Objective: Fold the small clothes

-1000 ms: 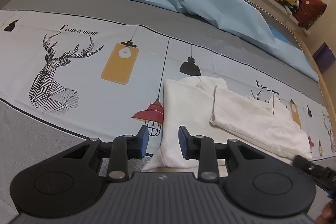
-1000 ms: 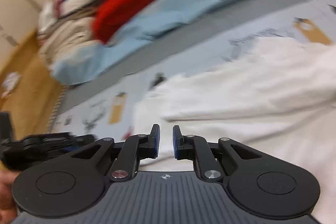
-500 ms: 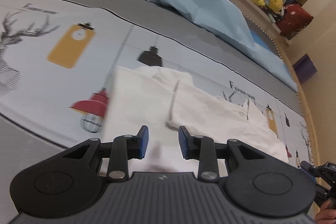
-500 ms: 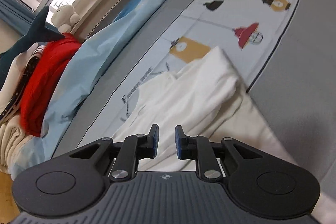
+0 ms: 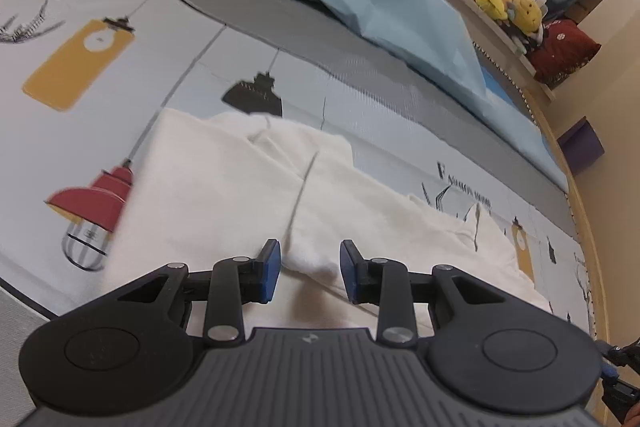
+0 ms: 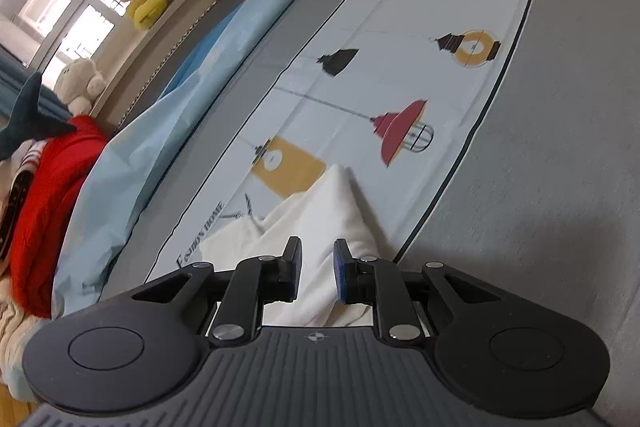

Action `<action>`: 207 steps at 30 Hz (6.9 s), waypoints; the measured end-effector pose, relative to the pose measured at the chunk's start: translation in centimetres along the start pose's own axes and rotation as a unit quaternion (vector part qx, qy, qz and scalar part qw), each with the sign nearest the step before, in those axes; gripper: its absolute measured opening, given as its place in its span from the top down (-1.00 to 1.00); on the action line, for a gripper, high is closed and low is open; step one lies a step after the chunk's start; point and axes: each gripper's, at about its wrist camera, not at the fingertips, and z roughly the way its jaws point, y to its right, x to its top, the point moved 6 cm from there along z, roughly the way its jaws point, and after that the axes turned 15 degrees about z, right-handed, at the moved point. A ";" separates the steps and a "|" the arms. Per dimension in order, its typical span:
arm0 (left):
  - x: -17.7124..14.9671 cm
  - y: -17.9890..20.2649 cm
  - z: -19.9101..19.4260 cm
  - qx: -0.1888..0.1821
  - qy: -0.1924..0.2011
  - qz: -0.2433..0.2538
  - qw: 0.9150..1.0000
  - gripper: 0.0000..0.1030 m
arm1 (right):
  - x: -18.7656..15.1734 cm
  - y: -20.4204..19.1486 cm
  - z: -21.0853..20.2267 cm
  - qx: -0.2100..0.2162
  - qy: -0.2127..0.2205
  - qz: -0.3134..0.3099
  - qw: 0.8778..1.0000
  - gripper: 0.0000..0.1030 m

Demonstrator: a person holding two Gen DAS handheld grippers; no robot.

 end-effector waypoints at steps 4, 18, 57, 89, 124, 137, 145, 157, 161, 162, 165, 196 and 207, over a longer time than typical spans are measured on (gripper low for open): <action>-0.2 0.3 0.0 0.022 -0.013 0.028 0.999 0.97 | 0.0 0.0 0.2 -0.004 0.000 0.004 1.000 0.64; -1.5 -8.4 -9.9 0.179 -0.083 -0.050 0.979 0.97 | -2.0 -1.1 0.9 -0.013 -0.013 0.000 1.000 0.64; -0.4 -7.4 -8.5 0.106 -0.074 -0.010 0.991 0.87 | -3.3 -2.9 10.1 0.016 -0.059 -0.123 0.991 0.45; -1.2 -5.4 -5.0 0.068 -0.110 0.044 0.991 0.84 | -4.9 -4.1 7.7 0.021 -0.121 -0.295 0.948 0.75; -23.4 -3.5 -25.0 0.041 -0.126 0.152 0.980 0.53 | -8.2 14.7 -19.9 -0.006 -0.091 -0.302 0.949 0.27; -27.2 -6.4 -23.5 0.045 -0.182 0.080 0.979 0.40 | -9.9 21.4 -16.5 -0.110 -0.135 -0.249 0.953 0.27; -27.6 -7.2 -23.2 0.059 -0.194 0.067 0.977 0.40 | -10.9 22.4 -15.2 -0.135 -0.153 -0.273 0.940 0.22; -26.5 -6.1 -24.5 0.052 -0.152 0.084 0.984 0.88 | -10.8 21.1 -17.1 -0.104 -0.140 -0.277 0.945 0.88; -27.1 -5.8 -24.8 0.056 -0.161 0.093 0.981 0.86 | -9.6 21.6 -17.6 -0.111 -0.124 -0.245 0.955 0.88; -27.2 -5.8 -24.5 0.060 -0.170 0.093 0.979 0.86 | -9.7 21.8 -17.3 -0.118 -0.126 -0.245 0.954 0.87; -27.7 -6.2 -23.9 0.072 -0.188 0.088 0.976 0.77 | -10.3 21.9 -16.8 -0.132 -0.134 -0.258 0.948 0.84; -28.1 -5.8 -22.5 0.079 -0.205 0.106 0.970 0.67 | -11.4 21.7 -15.7 -0.156 -0.133 -0.302 0.931 0.71; -28.3 -5.2 -22.3 0.077 -0.205 0.115 0.969 0.77 | -11.4 21.4 -16.0 -0.144 -0.129 -0.294 0.936 0.85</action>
